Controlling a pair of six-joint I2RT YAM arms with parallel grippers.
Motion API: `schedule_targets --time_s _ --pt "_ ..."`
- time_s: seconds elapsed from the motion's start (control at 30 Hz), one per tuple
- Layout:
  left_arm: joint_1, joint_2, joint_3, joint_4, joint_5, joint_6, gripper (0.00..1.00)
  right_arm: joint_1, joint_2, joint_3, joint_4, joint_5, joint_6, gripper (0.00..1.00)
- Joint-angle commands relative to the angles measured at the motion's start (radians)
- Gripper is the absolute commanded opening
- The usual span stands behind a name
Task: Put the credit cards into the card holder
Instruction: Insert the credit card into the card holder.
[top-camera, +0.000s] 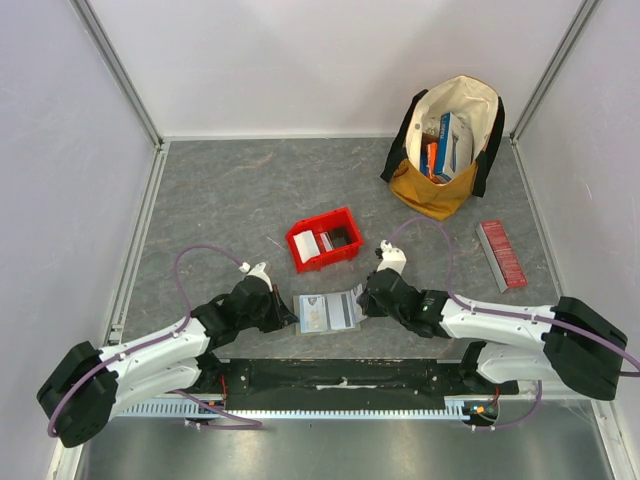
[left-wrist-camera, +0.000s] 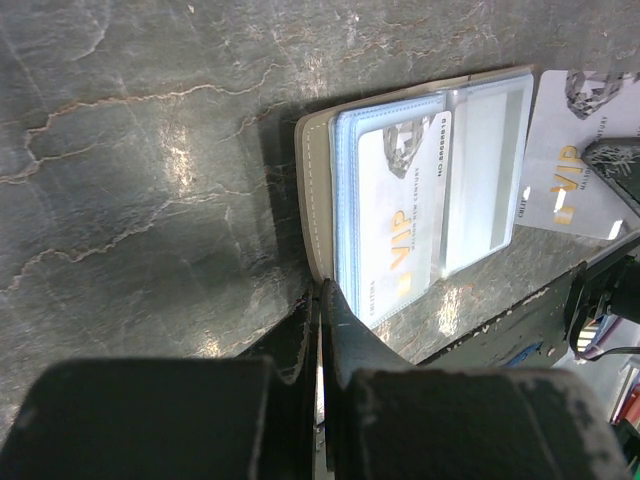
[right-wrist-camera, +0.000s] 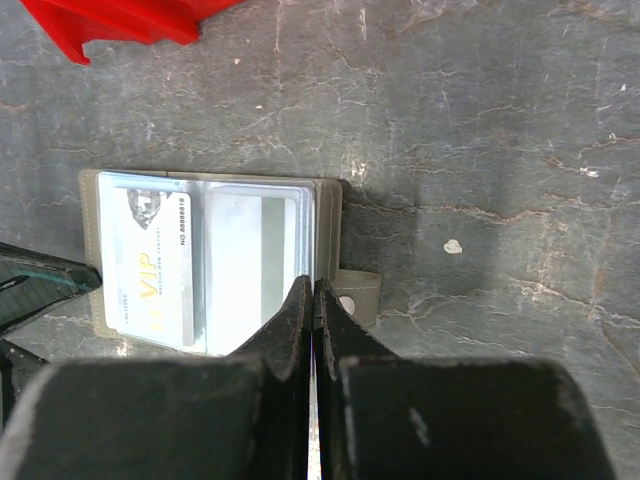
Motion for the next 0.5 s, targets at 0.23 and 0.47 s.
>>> schedule_targets --time_s 0.23,0.47 --pt "0.003 -0.009 -0.002 0.013 0.005 -0.007 0.02 0.001 0.078 0.004 0.087 -0.047 0.032 0.0" --pt "0.003 -0.003 0.0 0.018 0.003 -0.004 0.02 0.004 -0.024 0.046 0.143 -0.128 -0.028 0.0"
